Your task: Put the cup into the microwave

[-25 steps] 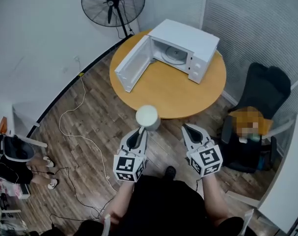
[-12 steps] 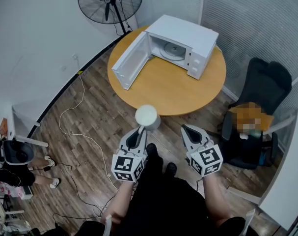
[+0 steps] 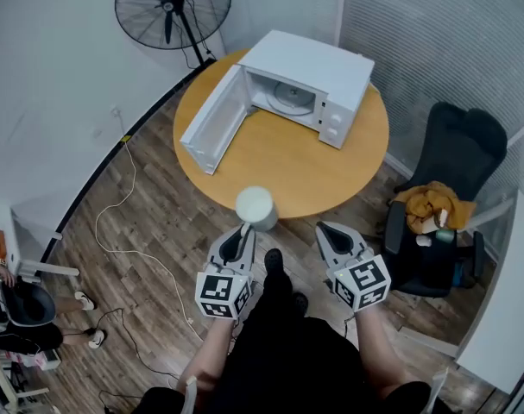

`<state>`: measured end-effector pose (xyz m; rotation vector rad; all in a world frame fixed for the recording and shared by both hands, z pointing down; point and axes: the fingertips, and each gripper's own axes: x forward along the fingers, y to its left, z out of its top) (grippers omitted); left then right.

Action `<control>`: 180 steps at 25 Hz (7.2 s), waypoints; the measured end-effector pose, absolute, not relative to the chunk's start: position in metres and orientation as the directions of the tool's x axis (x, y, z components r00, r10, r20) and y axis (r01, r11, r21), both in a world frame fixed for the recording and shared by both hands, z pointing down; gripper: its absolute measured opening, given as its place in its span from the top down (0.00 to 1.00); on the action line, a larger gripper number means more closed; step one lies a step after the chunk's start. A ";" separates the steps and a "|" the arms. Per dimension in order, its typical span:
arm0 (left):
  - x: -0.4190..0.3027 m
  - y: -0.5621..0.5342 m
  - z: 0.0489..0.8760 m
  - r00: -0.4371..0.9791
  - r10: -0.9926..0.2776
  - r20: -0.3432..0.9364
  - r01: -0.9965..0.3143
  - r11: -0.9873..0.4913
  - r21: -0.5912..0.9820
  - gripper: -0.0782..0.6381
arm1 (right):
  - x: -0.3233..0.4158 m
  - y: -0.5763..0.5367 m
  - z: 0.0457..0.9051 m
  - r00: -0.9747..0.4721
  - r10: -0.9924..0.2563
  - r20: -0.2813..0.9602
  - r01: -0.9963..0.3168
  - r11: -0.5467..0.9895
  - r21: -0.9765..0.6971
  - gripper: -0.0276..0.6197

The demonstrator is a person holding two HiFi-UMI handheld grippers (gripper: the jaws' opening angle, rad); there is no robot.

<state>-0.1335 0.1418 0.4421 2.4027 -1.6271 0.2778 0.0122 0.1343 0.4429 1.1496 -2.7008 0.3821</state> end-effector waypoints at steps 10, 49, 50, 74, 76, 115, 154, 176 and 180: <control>-0.146 0.046 0.441 0.410 -0.873 0.263 -0.912 -0.400 0.093 0.84 | -0.002 0.051 0.435 -0.659 -0.693 0.293 -0.747 0.648 -0.149 0.94; -0.172 -0.101 0.483 0.492 -0.807 0.326 -0.868 -0.483 0.115 0.84 | -0.057 -0.069 0.460 -0.623 -0.691 0.367 -0.777 0.601 -0.188 0.94; -0.170 -0.105 0.484 0.490 -0.807 0.329 -0.869 -0.482 0.113 0.84 | -0.056 -0.073 0.460 -0.626 -0.688 0.366 -0.774 0.604 -0.189 0.94; -0.118 -0.248 0.535 0.402 -0.824 0.399 -0.905 -0.424 0.037 0.84 | -0.010 -0.170 0.485 -0.706 -0.575 0.413 -0.696 0.670 -0.258 0.94; -0.115 -0.258 0.541 0.396 -0.826 0.401 -0.906 -0.422 0.027 0.84 | -0.007 -0.175 0.489 -0.709 -0.570 0.416 -0.694 0.669 -0.266 0.94; -0.081 -0.362 0.618 0.331 -0.830 0.449 -0.919 -0.391 -0.045 0.84 | 0.003 -0.179 0.512 -0.742 -0.509 0.436 -0.658 0.679 -0.326 0.94; -0.073 -0.417 0.635 0.394 -0.794 0.463 -0.870 -0.485 -0.092 0.81 | 0.013 -0.168 0.503 -0.706 -0.546 0.451 -0.693 0.665 -0.280 0.94; -0.121 -0.292 0.580 0.458 -0.772 0.441 -0.834 -0.544 -0.085 0.81 | -0.029 -0.086 0.460 -0.602 -0.708 0.368 -0.796 0.569 -0.208 0.94; -0.128 -0.265 0.578 0.459 -0.768 0.447 -0.836 -0.544 -0.076 0.81 | -0.030 -0.074 0.460 -0.592 -0.720 0.361 -0.804 0.559 -0.203 0.94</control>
